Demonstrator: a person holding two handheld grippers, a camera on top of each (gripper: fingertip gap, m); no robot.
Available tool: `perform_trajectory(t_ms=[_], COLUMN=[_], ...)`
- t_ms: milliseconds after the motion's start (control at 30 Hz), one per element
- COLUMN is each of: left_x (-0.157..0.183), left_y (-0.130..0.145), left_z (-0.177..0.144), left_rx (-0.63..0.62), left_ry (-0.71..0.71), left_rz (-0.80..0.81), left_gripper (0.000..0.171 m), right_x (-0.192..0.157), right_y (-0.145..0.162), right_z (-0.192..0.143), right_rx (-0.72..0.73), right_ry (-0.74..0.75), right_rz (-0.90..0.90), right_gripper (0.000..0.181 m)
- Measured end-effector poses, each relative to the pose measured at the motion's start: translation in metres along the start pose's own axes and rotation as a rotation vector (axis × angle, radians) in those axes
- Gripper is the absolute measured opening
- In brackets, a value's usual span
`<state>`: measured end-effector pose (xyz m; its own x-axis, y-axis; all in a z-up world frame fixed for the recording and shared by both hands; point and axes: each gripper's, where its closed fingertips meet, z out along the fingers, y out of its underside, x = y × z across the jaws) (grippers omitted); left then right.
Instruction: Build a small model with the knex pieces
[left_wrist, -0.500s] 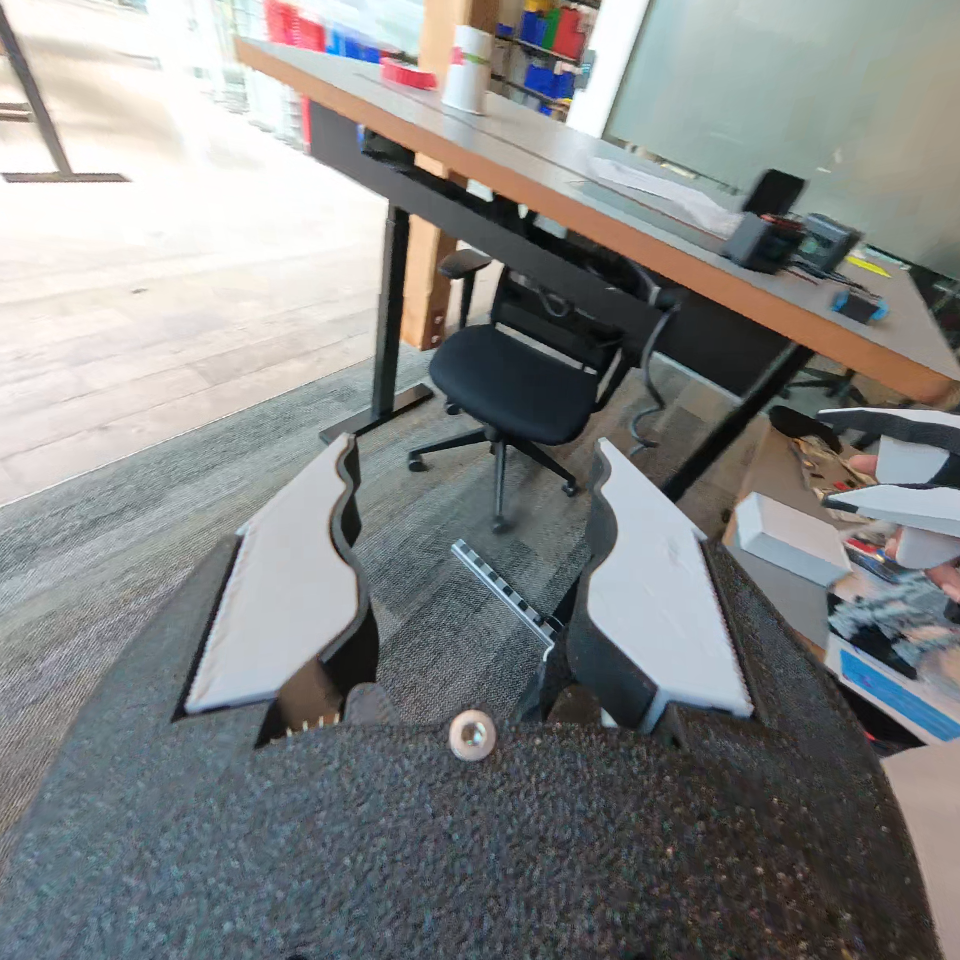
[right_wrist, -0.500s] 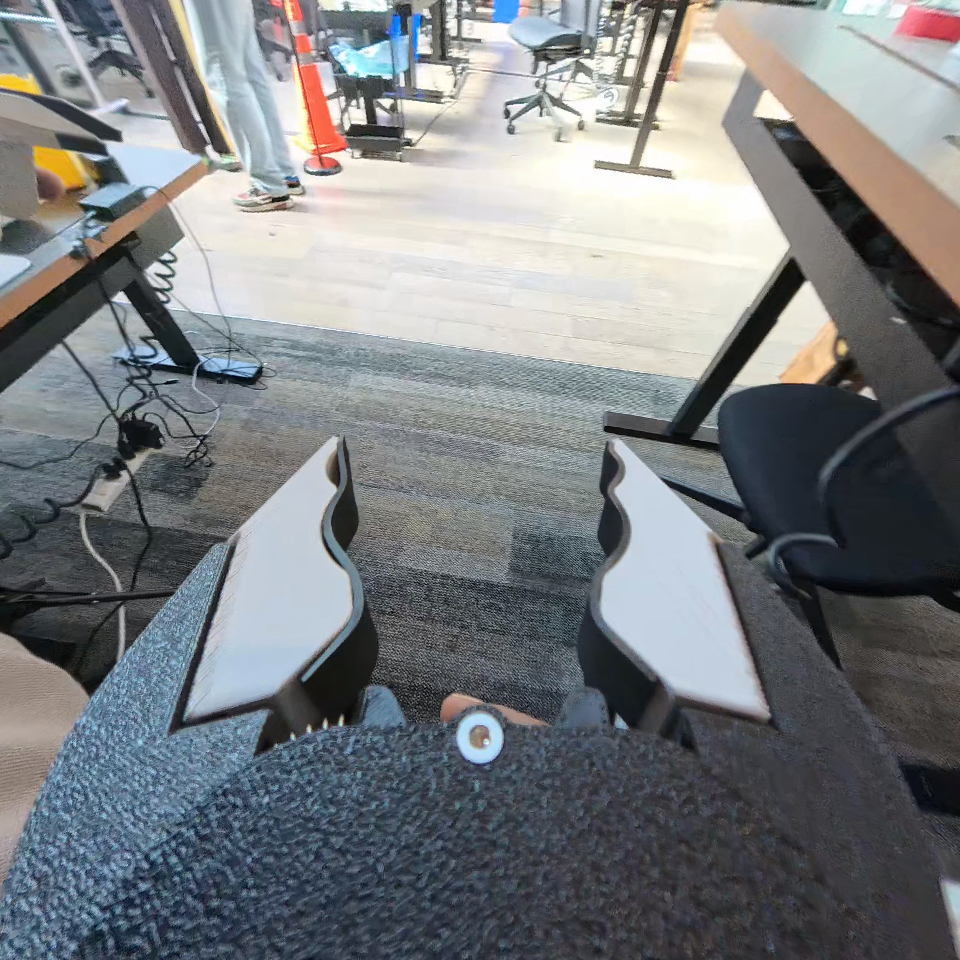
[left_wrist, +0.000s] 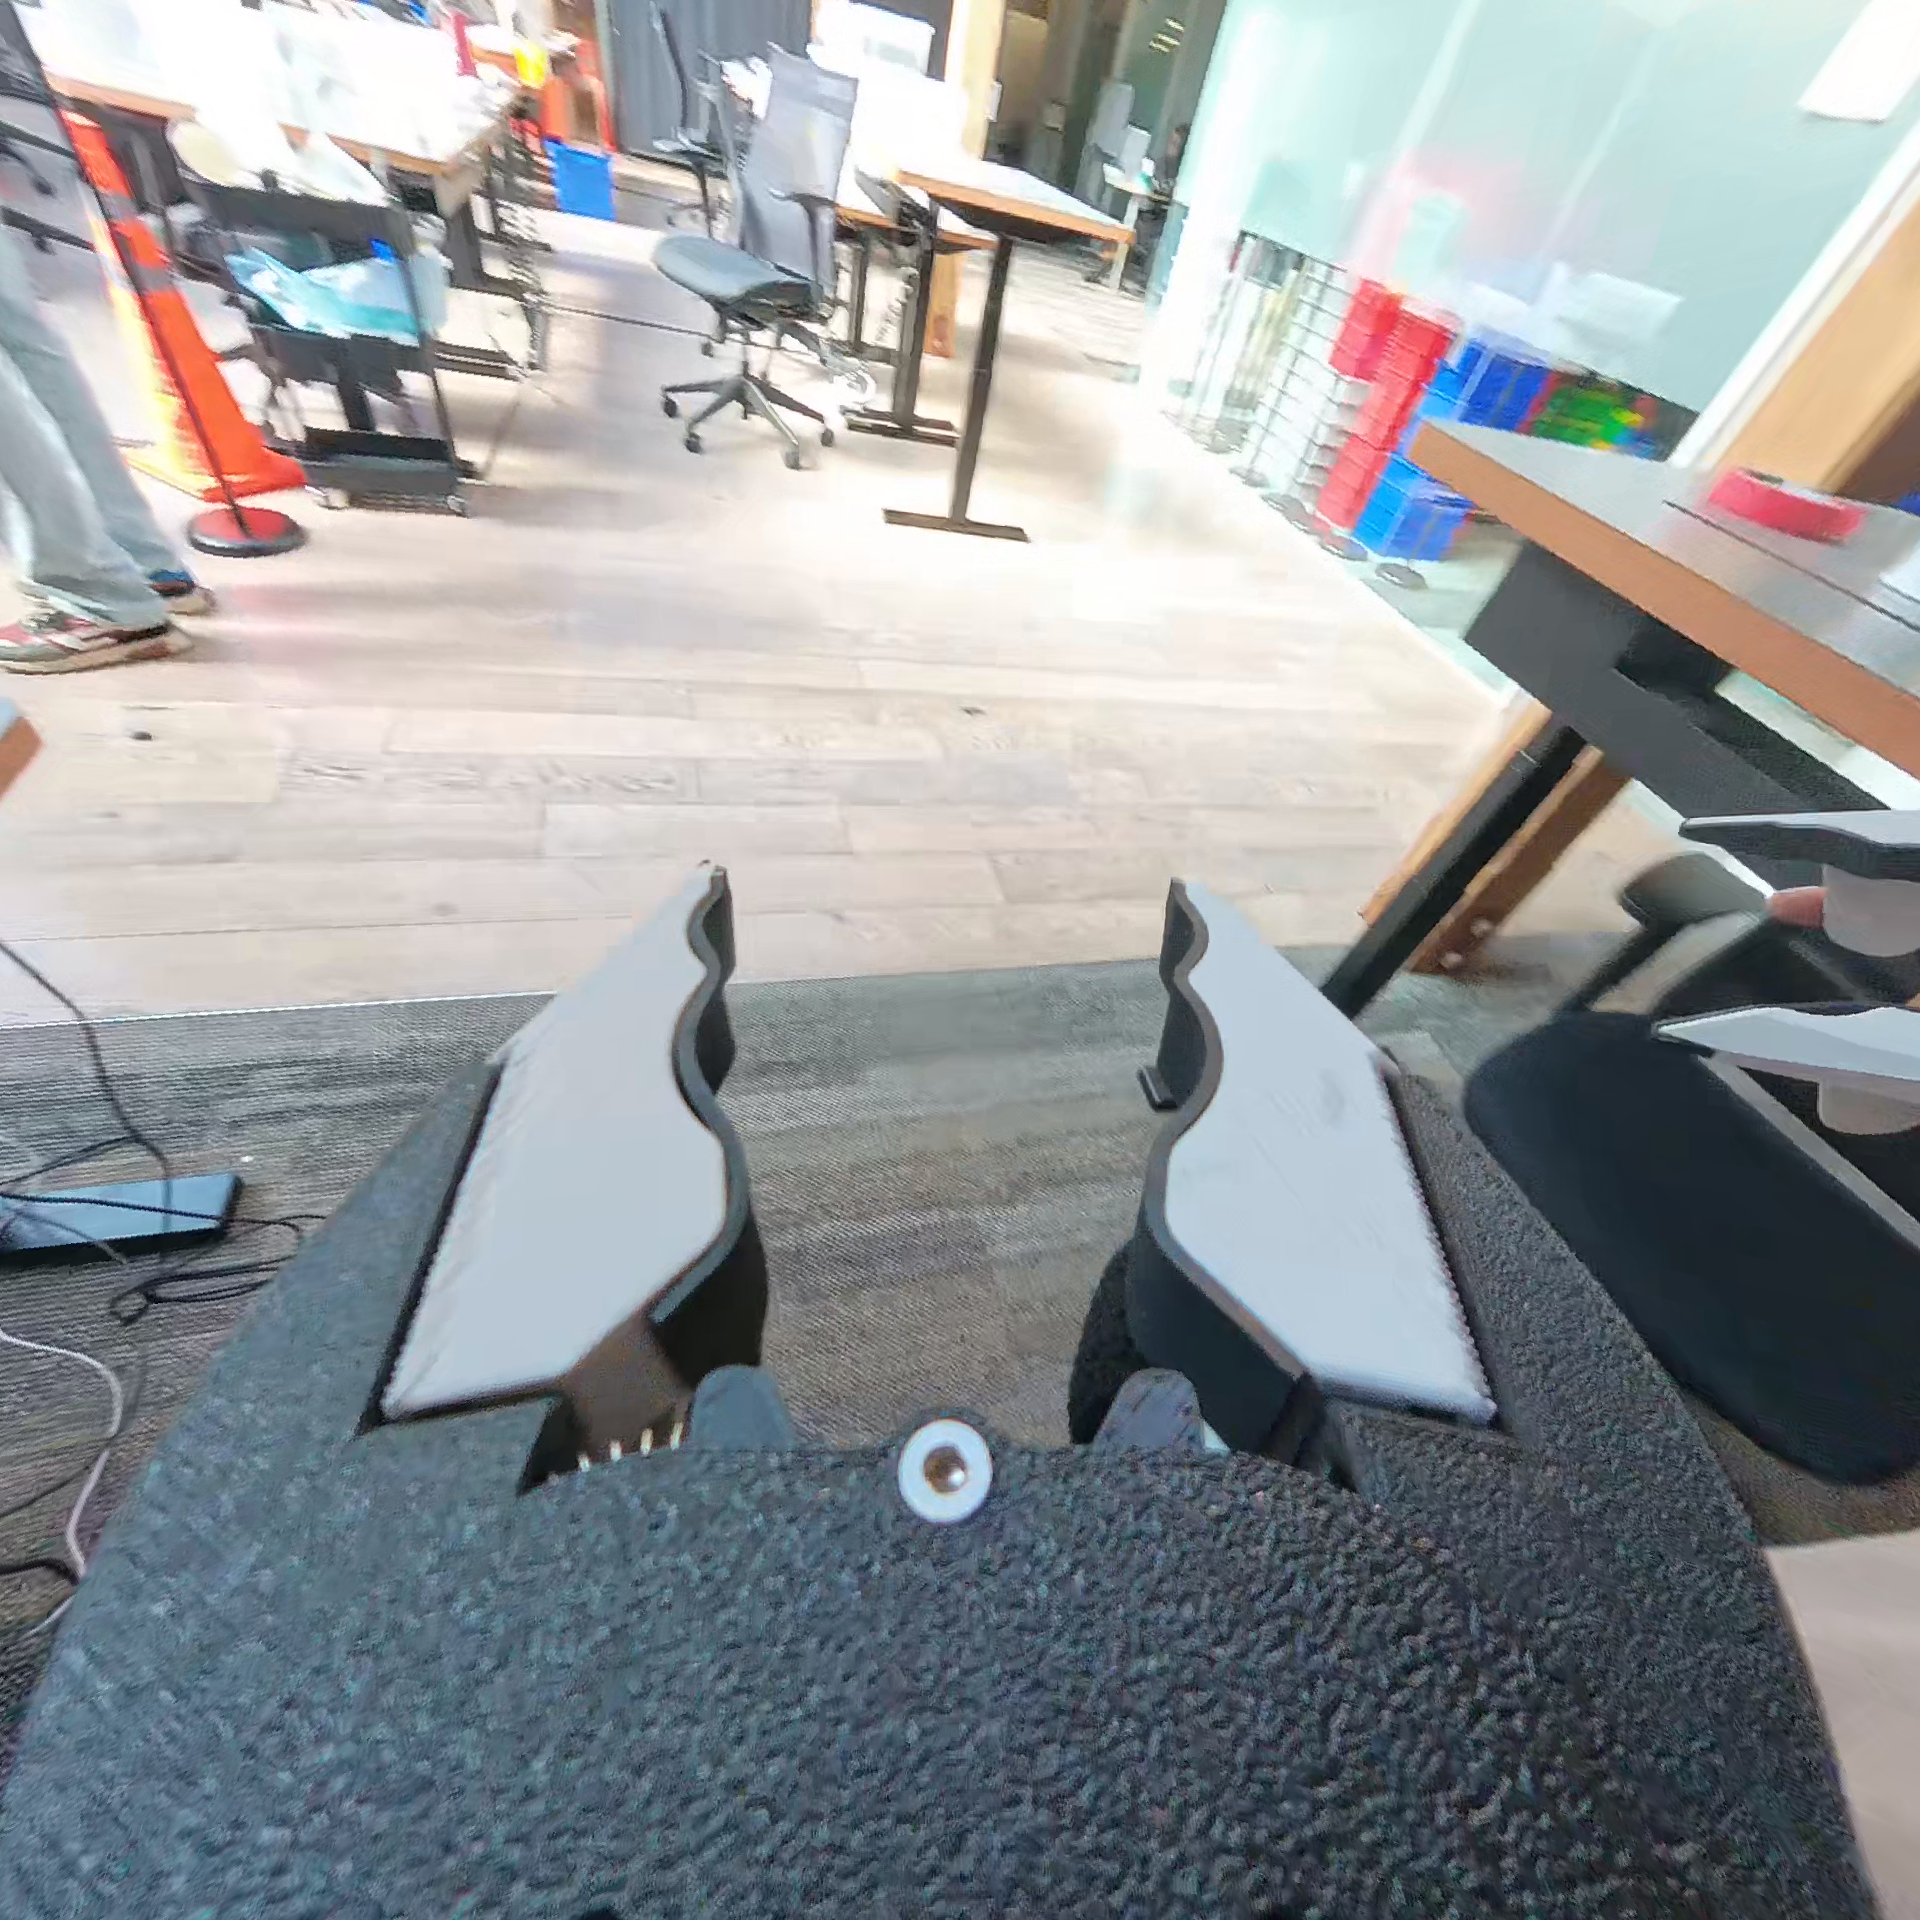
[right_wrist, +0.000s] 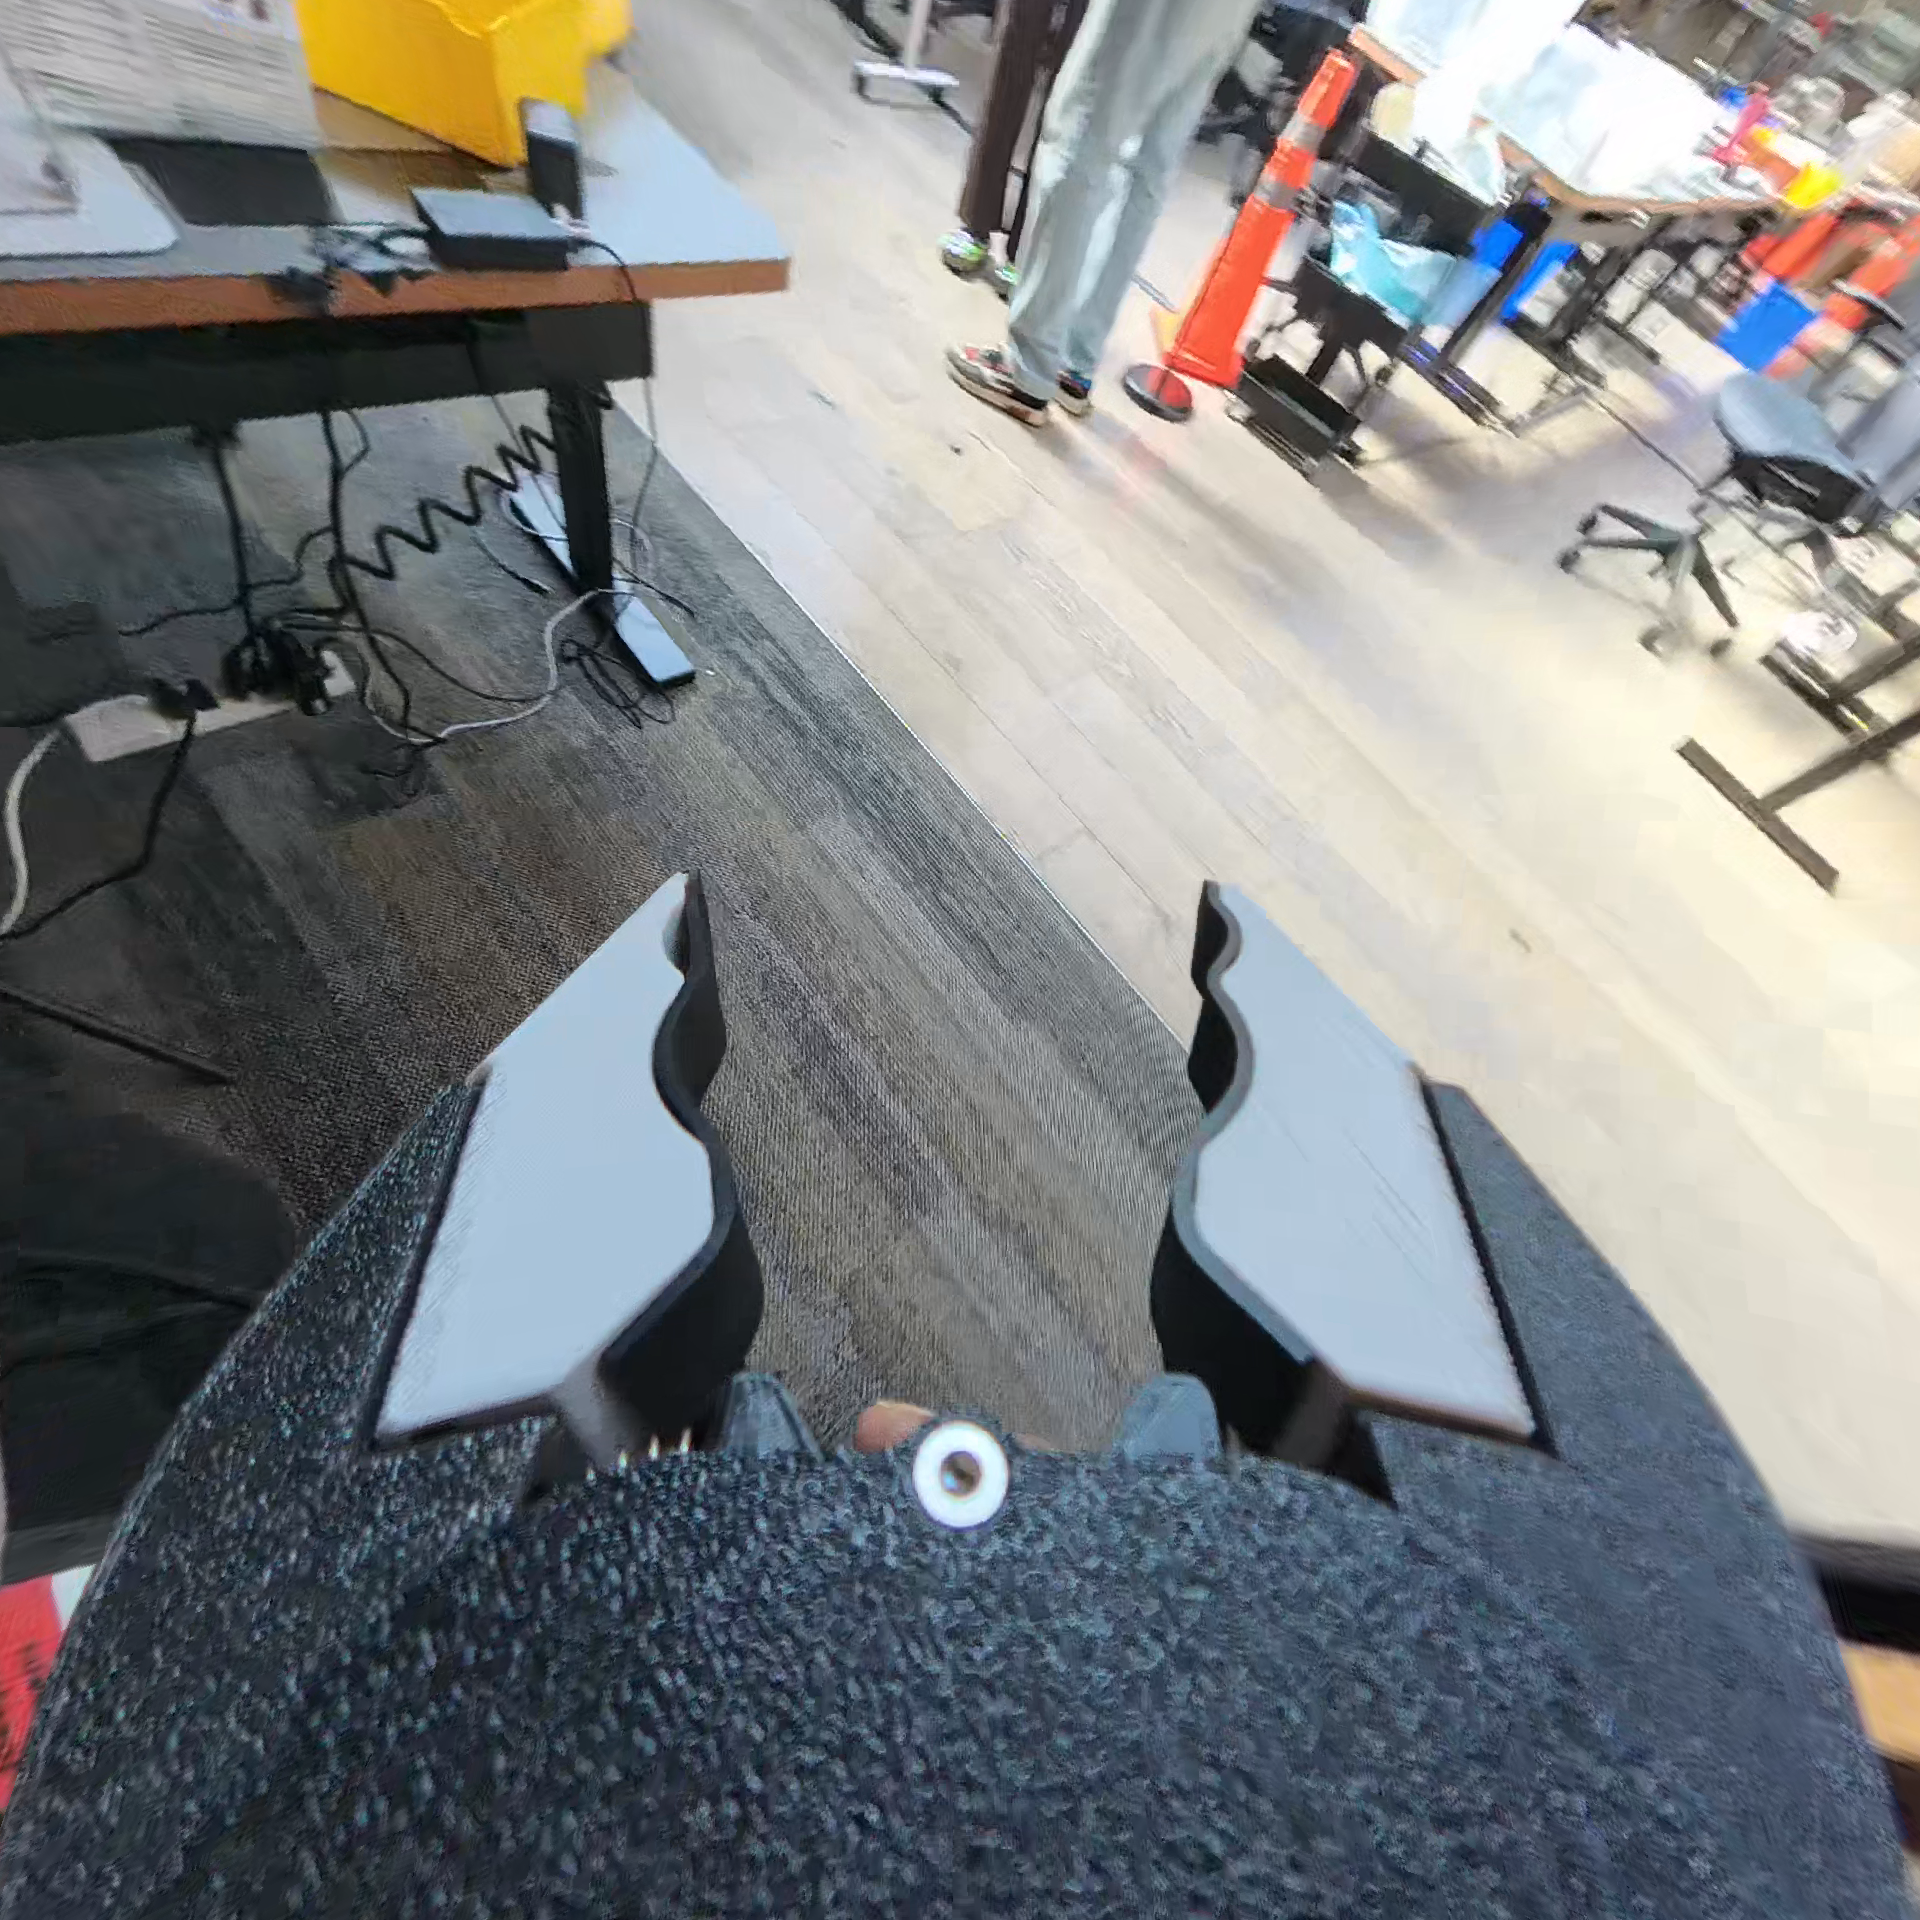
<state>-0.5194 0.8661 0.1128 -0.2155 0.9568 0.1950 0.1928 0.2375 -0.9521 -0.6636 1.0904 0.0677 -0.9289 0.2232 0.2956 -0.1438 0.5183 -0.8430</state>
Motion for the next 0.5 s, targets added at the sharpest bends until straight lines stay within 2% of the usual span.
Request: perform_trajectory(t_ms=[100, 233, 367, 433, 500], left_x=[-0.055, -0.142, -0.237, -0.284, -0.328], left_y=[-0.024, -0.02, -0.021, -0.041, -0.083], left_z=[0.031, 0.071, 0.144, 0.194, 0.245], left_rx=[0.063, 0.063, 0.062, 0.059, 0.088], left_ry=[-0.151, -0.34, -0.419, -0.412, -0.391], left_rz=[-0.054, -0.124, -0.115, -0.087, -0.059], left_gripper=[0.082, 0.081, 0.076, 0.073, 0.073], right_x=[0.043, 0.067, 0.066, 0.064, 0.069], right_y=[-0.07, -0.144, -0.178, -0.183, -0.198], right_z=[0.083, 0.2, 0.319, 0.37, 0.413], right_rx=[0.093, 0.165, 0.159, 0.094, 0.058], right_ry=[-0.168, -0.359, -0.431, -0.447, -0.471], right_rz=[-0.083, -0.088, -0.069, -0.011, 0.056], right_gripper=[0.089, 0.084, 0.083, 0.083, 0.084])
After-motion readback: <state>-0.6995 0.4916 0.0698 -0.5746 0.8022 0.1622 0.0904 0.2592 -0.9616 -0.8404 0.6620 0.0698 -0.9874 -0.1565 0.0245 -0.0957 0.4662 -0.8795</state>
